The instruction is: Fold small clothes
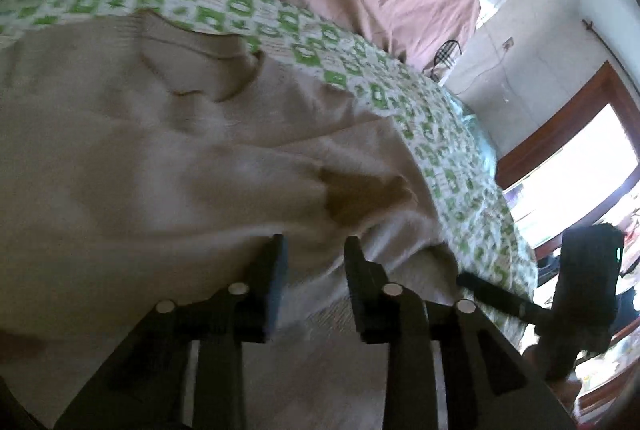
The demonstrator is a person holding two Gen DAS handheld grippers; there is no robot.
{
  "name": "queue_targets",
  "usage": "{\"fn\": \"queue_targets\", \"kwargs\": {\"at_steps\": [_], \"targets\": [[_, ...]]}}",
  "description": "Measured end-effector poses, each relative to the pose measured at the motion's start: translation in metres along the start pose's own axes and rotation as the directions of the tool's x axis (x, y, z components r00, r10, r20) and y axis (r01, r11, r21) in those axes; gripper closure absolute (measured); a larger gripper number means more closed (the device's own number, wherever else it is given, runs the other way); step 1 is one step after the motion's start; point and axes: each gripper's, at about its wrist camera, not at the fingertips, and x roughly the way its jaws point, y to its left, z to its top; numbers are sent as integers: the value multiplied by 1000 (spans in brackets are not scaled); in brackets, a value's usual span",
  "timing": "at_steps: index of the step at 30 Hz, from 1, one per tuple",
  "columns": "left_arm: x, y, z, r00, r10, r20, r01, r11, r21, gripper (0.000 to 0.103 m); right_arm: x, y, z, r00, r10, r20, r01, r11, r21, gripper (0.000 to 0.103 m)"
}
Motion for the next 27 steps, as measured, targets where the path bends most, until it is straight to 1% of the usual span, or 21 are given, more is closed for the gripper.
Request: {"fn": "queue_targets", "kwargs": {"at_steps": [1, 3, 5, 7, 8, 9, 10, 11, 12, 14, 17, 18, 19, 20, 21, 22, 23, 24, 25, 26, 27], "targets": [[-11, 4, -4, 1000, 15, 10, -15, 1000, 6, 72, 3, 3, 2, 1000, 4, -1, -4, 1000, -3, 46], [-40, 17, -16, 997, 69, 36, -69, 998, 0, 70, 8, 7, 7, 1000, 9, 1, -9, 1000, -4, 46], [-68, 37, -28, 989, 129, 71, -128, 991, -25, 67, 17, 10, 15, 1000, 6, 0, -6, 1000, 1, 46], [-98, 64, -40, 968, 225, 107, -218, 973, -76, 66, 25, 9, 23, 1000, -2, 1, 2, 1000, 14, 44], [-114, 83, -45, 952, 281, 122, -267, 956, -122, 66, 30, 8, 28, 1000, -11, -1, 11, 1000, 21, 42], [-125, 99, -49, 940, 317, 128, -296, 942, -161, 66, 35, 7, 31, 1000, -19, -5, 19, 1000, 24, 36], [-133, 113, -52, 930, 346, 128, -318, 928, -194, 66, 41, 6, 35, 999, -33, -15, 34, 999, 33, 33], [-140, 131, -53, 917, 381, 122, -346, 908, -237, 66, 51, 3, 40, 998, -51, -34, 53, 997, 53, 33], [-145, 147, -53, 906, 406, 118, -363, 891, -272, 66, 58, 1, 42, 997, -51, -51, 54, 996, 64, 33], [-148, 166, -50, 906, 408, 114, -362, 885, -293, 66, 72, -1, 46, 996, -44, -76, 50, 996, 80, 33], [-131, 176, -38, 901, 428, 67, -400, 881, -253, 66, 88, 2, 50, 995, -42, -88, 48, 996, 77, 33], [-126, 177, -34, 897, 438, 57, -414, 878, -241, 66, 91, 5, 52, 996, -47, -82, 52, 996, 67, 39], [-118, 177, -29, 892, 450, 46, -430, 875, -222, 66, 92, 8, 53, 995, -62, -79, 66, 996, 53, 64], [-113, 179, -25, 886, 461, 42, -444, 872, -208, 66, 95, 10, 56, 993, -86, -82, 90, 995, 41, 77], [-108, 180, -18, 877, 478, 45, -461, 866, -195, 66, 96, 12, 59, 994, -80, -80, 83, 996, 42, 91], [-104, 180, -12, 872, 488, 46, -472, 861, -189, 70, 93, 14, 63, 997, -48, -63, 51, 998, 49, 92], [-103, 179, -6, 862, 504, 58, -488, 854, -181, 85, 89, 17, 67, 998, -36, -44, 38, 998, 45, 93], [-102, 177, -2, 854, 516, 71, -498, 849, -176, 88, 78, 24, 71, 1000, -27, -6, 27, 999, 30, 94], [-103, 173, 2, 840, 535, 87, -516, 838, -174, 90, 65, 30, 75, 999, -3, 42, 2, 1000, 14, 94], [-110, 164, 3, 809, 572, 139, -548, 818, -176, 92, 47, 38, 78, 994, 33, 102, -33, 999, -8, 94], [-118, 157, 0, 794, 580, 182, -554, 814, -174, 92, 35, 41, 78, 989, 49, 137, -46, 999, -23, 94]]}}
